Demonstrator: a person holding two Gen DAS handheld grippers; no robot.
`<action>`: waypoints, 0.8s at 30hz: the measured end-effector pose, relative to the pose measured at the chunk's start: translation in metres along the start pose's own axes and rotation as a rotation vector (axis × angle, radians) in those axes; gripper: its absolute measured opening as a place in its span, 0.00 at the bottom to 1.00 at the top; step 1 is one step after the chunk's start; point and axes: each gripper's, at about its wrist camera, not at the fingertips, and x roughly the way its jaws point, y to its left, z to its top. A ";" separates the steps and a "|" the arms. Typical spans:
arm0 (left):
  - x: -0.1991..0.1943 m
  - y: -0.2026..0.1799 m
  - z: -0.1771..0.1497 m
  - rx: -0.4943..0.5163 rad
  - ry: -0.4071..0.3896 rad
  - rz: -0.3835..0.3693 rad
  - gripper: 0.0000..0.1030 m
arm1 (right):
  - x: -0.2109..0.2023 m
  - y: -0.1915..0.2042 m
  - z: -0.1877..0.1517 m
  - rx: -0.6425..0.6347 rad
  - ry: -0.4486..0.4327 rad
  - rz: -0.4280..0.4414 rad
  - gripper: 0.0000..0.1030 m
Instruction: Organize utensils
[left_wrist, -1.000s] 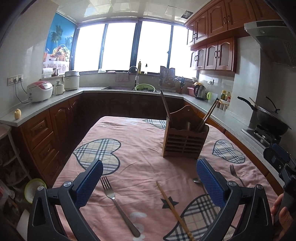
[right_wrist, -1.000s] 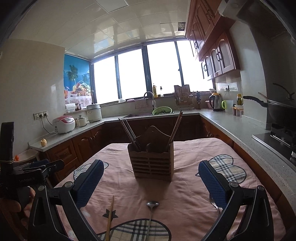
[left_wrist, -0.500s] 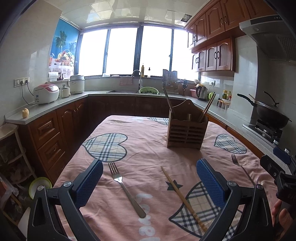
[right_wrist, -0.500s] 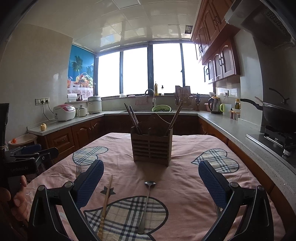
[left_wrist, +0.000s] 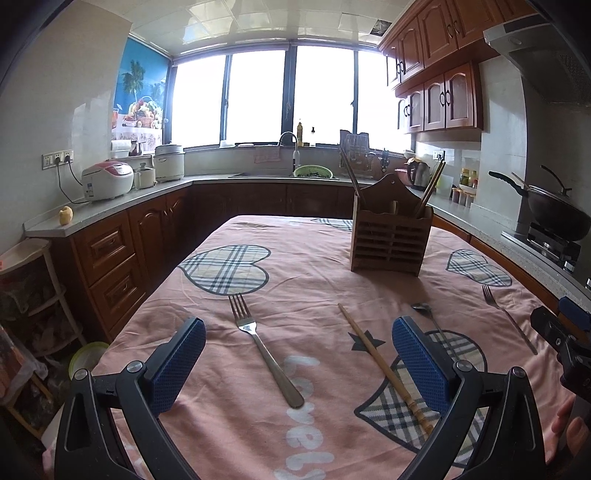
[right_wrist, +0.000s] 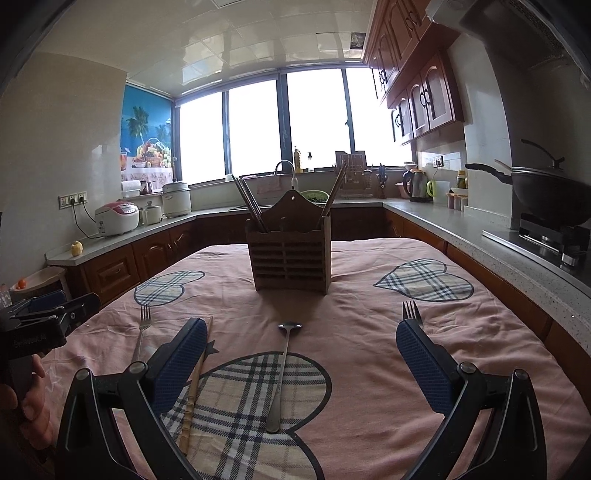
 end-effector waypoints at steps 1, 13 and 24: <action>0.000 0.001 -0.002 -0.001 0.000 0.000 0.99 | 0.000 0.000 -0.002 0.000 -0.002 0.001 1.00; -0.003 0.002 -0.006 0.002 0.002 0.003 0.99 | -0.005 0.002 -0.006 -0.006 -0.027 -0.003 1.00; -0.008 0.001 -0.010 0.013 -0.017 0.005 0.99 | -0.006 0.004 -0.007 -0.015 -0.037 0.012 1.00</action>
